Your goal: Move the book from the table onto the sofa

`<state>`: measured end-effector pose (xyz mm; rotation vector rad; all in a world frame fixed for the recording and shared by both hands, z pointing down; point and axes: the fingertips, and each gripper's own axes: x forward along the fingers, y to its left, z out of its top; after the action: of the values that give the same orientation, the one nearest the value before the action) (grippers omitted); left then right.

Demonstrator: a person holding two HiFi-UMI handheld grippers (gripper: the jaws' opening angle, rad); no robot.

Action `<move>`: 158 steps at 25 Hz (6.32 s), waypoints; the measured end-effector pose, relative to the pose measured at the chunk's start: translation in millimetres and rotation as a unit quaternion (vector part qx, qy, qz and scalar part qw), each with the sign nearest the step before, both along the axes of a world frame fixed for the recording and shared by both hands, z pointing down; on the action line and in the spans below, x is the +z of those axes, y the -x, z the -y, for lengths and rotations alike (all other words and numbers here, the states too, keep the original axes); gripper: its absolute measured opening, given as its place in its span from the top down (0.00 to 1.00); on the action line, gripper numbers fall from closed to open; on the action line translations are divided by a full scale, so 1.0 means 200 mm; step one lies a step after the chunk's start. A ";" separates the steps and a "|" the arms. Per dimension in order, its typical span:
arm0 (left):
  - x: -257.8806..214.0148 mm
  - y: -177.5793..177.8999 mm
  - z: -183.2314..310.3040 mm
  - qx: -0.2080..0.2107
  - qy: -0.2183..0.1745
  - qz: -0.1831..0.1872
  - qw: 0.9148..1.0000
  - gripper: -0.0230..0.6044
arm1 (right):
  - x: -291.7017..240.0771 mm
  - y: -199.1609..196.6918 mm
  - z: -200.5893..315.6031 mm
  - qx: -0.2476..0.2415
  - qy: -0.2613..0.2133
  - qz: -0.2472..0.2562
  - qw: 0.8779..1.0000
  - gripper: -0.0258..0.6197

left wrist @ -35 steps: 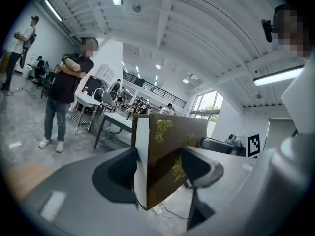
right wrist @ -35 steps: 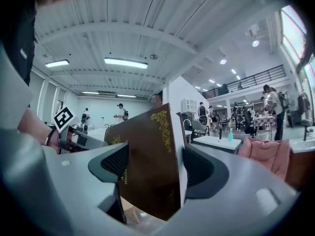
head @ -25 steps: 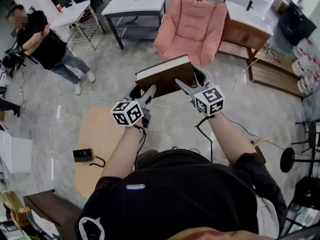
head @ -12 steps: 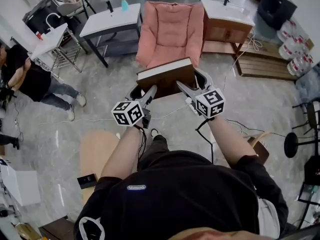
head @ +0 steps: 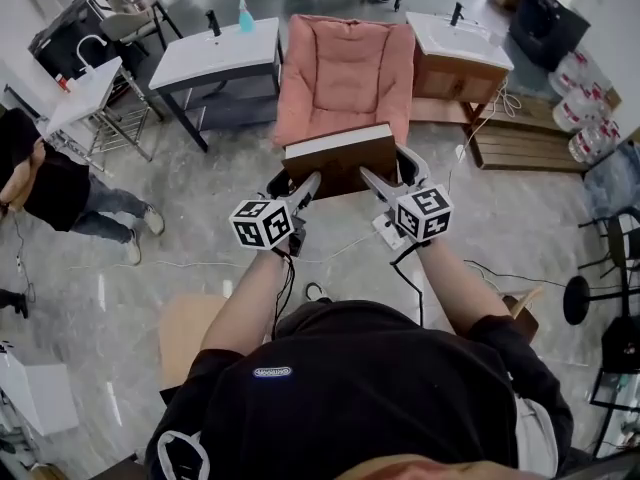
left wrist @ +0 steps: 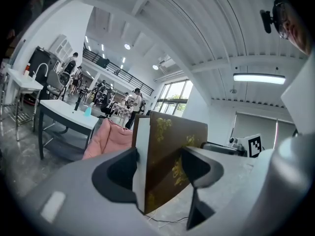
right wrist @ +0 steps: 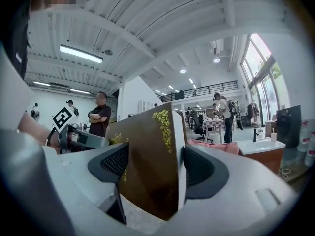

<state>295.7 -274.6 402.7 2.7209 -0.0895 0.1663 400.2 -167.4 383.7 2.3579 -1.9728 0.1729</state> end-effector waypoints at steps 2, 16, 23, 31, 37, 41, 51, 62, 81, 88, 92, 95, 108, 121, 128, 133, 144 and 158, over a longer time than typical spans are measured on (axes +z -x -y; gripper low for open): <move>0.02 -0.02 0.13 -0.001 0.008 0.002 1.000 0.51 | 0.02 -0.02 0.13 0.000 0.007 -0.001 1.000 0.38; 0.09 -0.26 0.66 0.039 0.024 0.022 0.999 0.50 | 0.09 -0.22 0.62 0.032 0.044 0.016 0.998 0.40; 0.18 -0.47 0.77 0.057 0.013 0.032 0.998 0.50 | 0.18 -0.42 0.73 0.046 0.038 0.019 0.998 0.40; 0.30 -0.84 0.94 0.060 0.008 0.052 0.997 0.50 | 0.30 -0.79 0.90 0.046 0.033 0.035 0.998 0.39; 0.41 -1.18 1.04 0.059 0.024 0.070 0.996 0.50 | 0.43 -1.12 0.98 0.048 0.049 0.057 0.996 0.39; 0.51 -1.41 1.09 0.060 0.039 0.086 0.994 0.50 | 0.52 -1.34 1.03 0.051 0.062 0.080 0.994 0.38; 0.75 -1.87 1.25 0.028 0.073 0.128 0.989 0.50 | 0.82 -1.78 1.15 0.014 0.097 0.144 0.985 0.38; 1.02 -2.15 1.37 0.015 0.091 0.170 0.981 0.50 | 1.10 -2.08 1.28 -0.003 0.118 0.186 0.975 0.39; 1.66 -2.39 1.63 0.074 0.141 0.242 0.957 0.50 | 1.70 -2.30 1.53 0.044 0.158 0.234 0.958 0.40; 1.90 -2.42 1.64 0.084 0.153 0.264 0.949 0.50 | 1.95 -2.31 1.54 0.050 0.178 0.251 0.950 0.38; 2.04 -2.43 1.65 0.086 0.155 0.277 0.944 0.50 | 2.10 -2.32 1.55 0.051 0.193 0.260 0.945 0.38; 2.13 -2.45 1.67 0.086 0.156 0.284 0.942 0.50 | 2.20 -2.33 1.56 0.050 0.202 0.265 0.942 0.38; 2.53 -2.55 1.74 0.096 0.160 0.310 0.932 0.50 | 2.59 -2.44 1.65 0.055 0.226 0.278 0.932 0.37; 2.82 -2.57 1.82 0.103 0.164 0.336 0.922 0.50 | 2.90 -2.43 1.72 0.060 0.249 0.303 0.918 0.35; 2.99 -2.60 1.84 0.107 0.166 0.352 0.915 0.50 | 3.07 -2.45 1.74 0.070 0.264 0.322 0.907 0.34; 3.08 -2.64 1.86 0.111 0.164 0.363 0.911 0.50 | 3.19 -2.47 1.75 0.075 0.277 0.331 0.899 0.34; 3.26 -2.69 1.92 0.085 0.176 0.377 0.905 0.48 | 3.39 -2.50 1.77 0.092 0.309 0.344 0.882 0.36; 3.02 -2.60 1.87 0.076 0.103 0.395 0.910 0.49 | 3.08 -2.45 1.68 0.085 0.303 0.298 0.901 0.38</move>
<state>814.8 -649.0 1007.4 2.2803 -0.0822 1.2351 889.7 -503.5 999.5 2.1684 -1.5233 1.4353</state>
